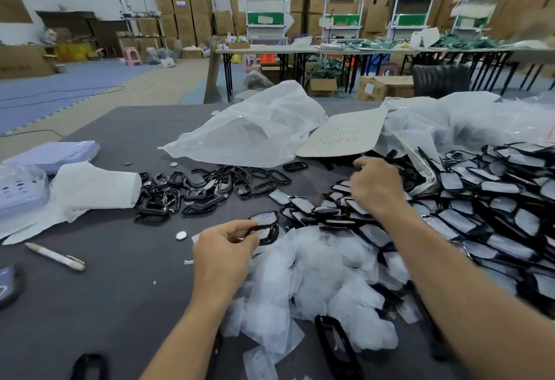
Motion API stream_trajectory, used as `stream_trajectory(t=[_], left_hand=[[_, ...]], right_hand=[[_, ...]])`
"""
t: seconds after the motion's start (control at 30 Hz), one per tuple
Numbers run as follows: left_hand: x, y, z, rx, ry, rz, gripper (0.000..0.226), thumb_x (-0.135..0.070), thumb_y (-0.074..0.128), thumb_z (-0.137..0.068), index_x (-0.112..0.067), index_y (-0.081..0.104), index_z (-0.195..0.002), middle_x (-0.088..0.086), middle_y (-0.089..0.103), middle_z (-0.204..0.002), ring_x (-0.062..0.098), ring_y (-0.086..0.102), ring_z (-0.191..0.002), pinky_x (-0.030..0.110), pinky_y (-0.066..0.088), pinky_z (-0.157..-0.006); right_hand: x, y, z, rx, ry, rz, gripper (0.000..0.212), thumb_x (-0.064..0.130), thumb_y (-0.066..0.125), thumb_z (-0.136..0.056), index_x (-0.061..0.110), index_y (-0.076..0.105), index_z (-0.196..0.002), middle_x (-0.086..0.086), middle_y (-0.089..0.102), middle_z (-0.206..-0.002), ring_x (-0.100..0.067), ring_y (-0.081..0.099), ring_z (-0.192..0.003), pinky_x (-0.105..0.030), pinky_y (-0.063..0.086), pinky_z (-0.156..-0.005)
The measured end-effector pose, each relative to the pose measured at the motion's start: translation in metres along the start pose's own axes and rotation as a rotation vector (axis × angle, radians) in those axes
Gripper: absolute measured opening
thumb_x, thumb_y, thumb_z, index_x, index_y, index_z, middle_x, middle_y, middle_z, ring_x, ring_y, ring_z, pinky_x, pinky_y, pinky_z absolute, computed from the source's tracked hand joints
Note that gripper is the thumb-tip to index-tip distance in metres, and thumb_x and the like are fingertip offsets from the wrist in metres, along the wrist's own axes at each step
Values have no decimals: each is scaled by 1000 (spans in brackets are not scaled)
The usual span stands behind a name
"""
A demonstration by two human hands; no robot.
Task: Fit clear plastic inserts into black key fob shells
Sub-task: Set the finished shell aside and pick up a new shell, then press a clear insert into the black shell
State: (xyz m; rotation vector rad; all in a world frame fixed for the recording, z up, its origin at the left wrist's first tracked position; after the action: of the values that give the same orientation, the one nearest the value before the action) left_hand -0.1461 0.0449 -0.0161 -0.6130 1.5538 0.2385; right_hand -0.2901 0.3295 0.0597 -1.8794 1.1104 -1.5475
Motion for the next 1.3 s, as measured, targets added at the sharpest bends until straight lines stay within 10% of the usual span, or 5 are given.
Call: stream_trajectory(t=[0.23,0.63,0.73,0.97,1.3], left_hand=[[12,-11,-8,-53,-76,114,27,-7,74,-89,-33,81,-89,-12,79,-75,5,73,-67,30,63,-76],[10,1,-8,-6,-31,16,26,-12,78,-89,-38,79,-85,-23,76,-77,-2,72,-67,19,60,-66],[8,1,-8,-4,-31,11,28,-12,77,-89,-39,78,-83,-23,76,-76,-2,72,-66,16,58,-63],[7,1,-8,-9,-13,-6,31,-11,77,-87,-41,77,-77,-21,76,-74,3,71,-60,16,56,-56],[20,-33,-14,-237,-182,191,24,-8,77,-84,-31,81,-80,-10,77,-68,4,67,-55,24,57,-56]], right_hand=[[-68,1,-88,288,52,628,26,15,49,-100,0,67,-113,-22,65,-129,-36,62,-117,-33,48,-87],[-90,45,-108,701,51,878,42,16,48,-106,-2,52,-143,-20,44,-155,-34,36,-148,-38,35,-114],[-88,52,-114,642,22,894,51,14,60,-99,-3,46,-145,-20,55,-143,-31,58,-113,-33,45,-91],[-87,44,-114,500,-44,841,46,28,48,-99,9,55,-140,-12,55,-144,-32,58,-123,-35,50,-100],[6,22,-74,85,-292,476,15,-4,55,-88,11,58,-84,-17,67,-92,-37,64,-89,-36,45,-69]])
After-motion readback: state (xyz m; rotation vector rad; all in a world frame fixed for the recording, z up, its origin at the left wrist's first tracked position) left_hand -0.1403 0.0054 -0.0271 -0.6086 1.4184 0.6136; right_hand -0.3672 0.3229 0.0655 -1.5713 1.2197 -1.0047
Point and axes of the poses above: each hand's wrist, its own z-axis away from the middle knuckle, its own y-axis out of the palm, x = y × z, the point moved 8 cm from there along -z, towards the middle knuckle
